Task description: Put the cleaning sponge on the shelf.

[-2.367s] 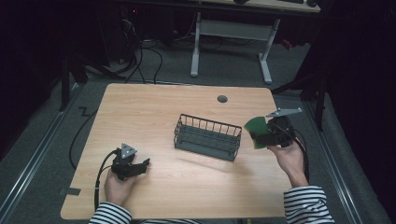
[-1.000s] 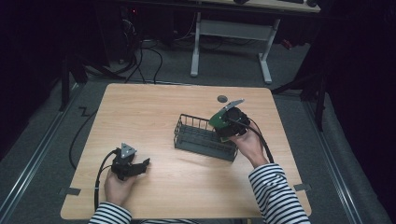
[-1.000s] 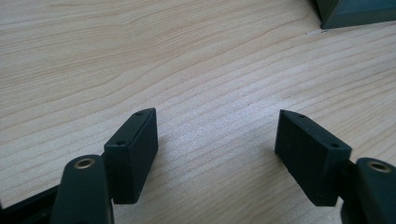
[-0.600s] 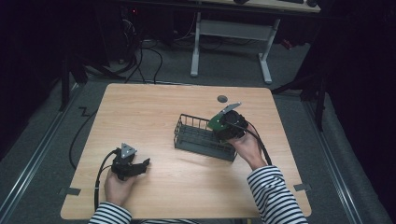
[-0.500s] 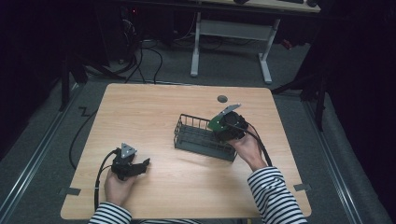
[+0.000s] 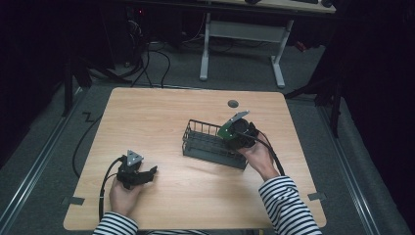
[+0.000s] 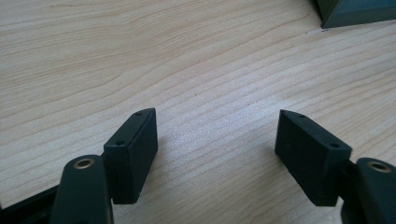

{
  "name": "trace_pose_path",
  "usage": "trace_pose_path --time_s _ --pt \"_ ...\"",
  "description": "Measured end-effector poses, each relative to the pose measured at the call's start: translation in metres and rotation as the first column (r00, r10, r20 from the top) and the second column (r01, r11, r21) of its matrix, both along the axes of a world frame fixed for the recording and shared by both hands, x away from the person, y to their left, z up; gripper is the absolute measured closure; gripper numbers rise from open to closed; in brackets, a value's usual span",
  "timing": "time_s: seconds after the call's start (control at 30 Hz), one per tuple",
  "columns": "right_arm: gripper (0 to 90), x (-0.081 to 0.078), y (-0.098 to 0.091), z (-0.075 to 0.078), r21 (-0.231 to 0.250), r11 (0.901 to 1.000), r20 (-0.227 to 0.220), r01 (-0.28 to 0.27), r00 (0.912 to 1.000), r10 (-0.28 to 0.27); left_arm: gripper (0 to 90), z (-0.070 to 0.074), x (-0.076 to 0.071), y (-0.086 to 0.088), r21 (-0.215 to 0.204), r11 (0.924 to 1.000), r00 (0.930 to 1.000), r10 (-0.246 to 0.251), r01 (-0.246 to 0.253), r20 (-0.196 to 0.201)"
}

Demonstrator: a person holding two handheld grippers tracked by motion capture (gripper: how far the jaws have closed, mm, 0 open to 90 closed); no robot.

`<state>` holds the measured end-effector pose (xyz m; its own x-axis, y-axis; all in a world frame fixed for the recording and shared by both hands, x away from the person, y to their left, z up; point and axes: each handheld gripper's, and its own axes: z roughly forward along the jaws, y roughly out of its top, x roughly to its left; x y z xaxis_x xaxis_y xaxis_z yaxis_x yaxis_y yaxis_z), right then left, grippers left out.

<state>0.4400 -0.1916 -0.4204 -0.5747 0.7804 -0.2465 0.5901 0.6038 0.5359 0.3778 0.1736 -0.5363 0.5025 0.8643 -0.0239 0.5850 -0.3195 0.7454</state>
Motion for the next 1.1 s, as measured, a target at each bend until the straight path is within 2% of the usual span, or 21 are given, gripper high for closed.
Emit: trace_pose_path --time_s 0.13,0.3,0.53,0.63,0.7,0.8,1.1 --pt "29.6 0.002 -0.004 0.001 0.042 0.9989 -0.03 0.02 0.9994 -0.018 30.2 0.0 0.0 0.0 0.001 1.0 1.0 -0.001 0.001 0.0" --pt "28.5 0.001 -0.002 -0.004 0.026 0.9995 -0.063 0.016 0.9979 -0.015 30.1 0.0 0.0 -0.001 0.002 1.0 1.0 0.0 0.0 0.0" --pt "29.8 0.001 -0.004 -0.004 0.058 0.998 -0.074 0.024 0.997 -0.02 30.0 0.0 0.0 -0.001 0.002 1.0 1.0 -0.001 0.001 0.0" --pt "29.5 0.0 -0.006 -0.004 0.099 0.9949 -0.101 0.018 0.9948 -0.008 30.0 0.0 0.0 -0.001 0.004 1.0 1.0 -0.001 0.001 0.0" --pt "28.9 0.0 -0.006 -0.006 0.099 0.995 -0.102 0.013 0.9948 -0.003 30.0 0.0 0.0 -0.001 0.003 1.0 1.0 -0.001 0.001 0.0" --pt "26.2 0.0 -0.009 -0.008 0.14 0.9899 -0.113 0.026 0.9936 -0.01 30.0 0.0 0.0 -0.001 0.005 1.0 1.0 -0.002 0.002 0.0" --pt "22.4 -0.005 -0.012 0.001 0.166 0.986 -0.073 0.021 0.9973 -0.009 30.0 0.0 0.0 -0.001 0.007 1.0 1.0 -0.001 0.001 0.001"
